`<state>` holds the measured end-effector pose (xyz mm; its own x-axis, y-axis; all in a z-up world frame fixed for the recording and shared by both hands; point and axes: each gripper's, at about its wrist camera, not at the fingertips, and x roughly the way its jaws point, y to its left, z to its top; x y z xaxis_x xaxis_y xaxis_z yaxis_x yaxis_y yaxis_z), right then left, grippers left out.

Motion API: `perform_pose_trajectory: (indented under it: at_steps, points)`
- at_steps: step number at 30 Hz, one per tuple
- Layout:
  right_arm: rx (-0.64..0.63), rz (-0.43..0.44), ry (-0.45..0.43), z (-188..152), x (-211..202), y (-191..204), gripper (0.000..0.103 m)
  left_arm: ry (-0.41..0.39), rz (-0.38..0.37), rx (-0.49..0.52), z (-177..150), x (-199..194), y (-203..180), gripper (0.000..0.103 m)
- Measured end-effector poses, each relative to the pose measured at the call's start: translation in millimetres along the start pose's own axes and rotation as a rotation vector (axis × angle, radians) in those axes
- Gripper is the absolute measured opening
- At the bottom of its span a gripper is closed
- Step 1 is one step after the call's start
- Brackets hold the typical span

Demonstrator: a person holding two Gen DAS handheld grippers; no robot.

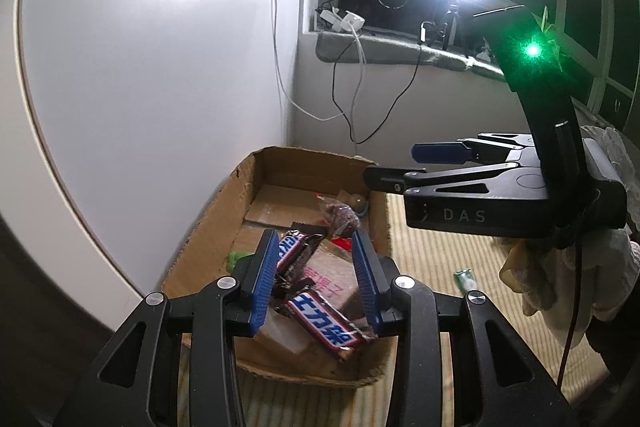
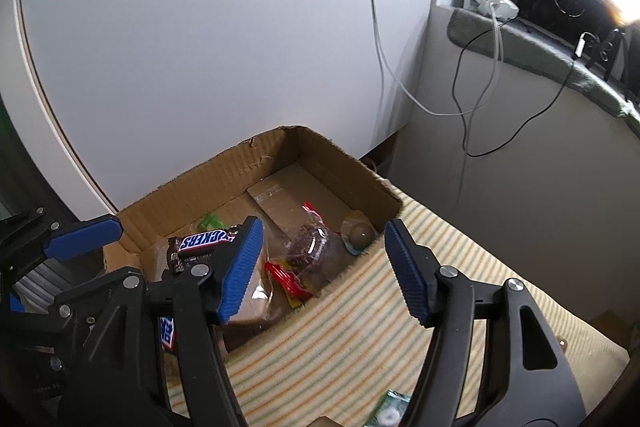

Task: Organize snacks
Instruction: 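Move both grippers back over the bed toward the remaining snacks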

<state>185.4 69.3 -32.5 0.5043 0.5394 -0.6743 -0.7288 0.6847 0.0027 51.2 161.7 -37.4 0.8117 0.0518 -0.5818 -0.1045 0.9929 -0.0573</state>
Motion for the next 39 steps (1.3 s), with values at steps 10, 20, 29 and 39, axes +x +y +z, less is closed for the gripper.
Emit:
perform_pose_trajectory:
  at_steps: [10,20,29,39]
  points:
    - [0.026,-0.040,-0.046,-23,-49,-17,0.084,-0.018,-0.024,0.026,0,-18,-26,0.048]
    - [0.104,-0.118,-0.082,-62,-105,-65,0.084,0.022,-0.118,0.041,-14,-11,-66,0.048]
    - [0.209,-0.232,-0.056,-126,-149,-129,0.084,0.096,-0.196,0.064,-31,11,-108,0.048]
    - [0.240,-0.387,0.072,-205,-164,-180,0.084,0.192,-0.239,0.059,-47,47,-130,0.048]
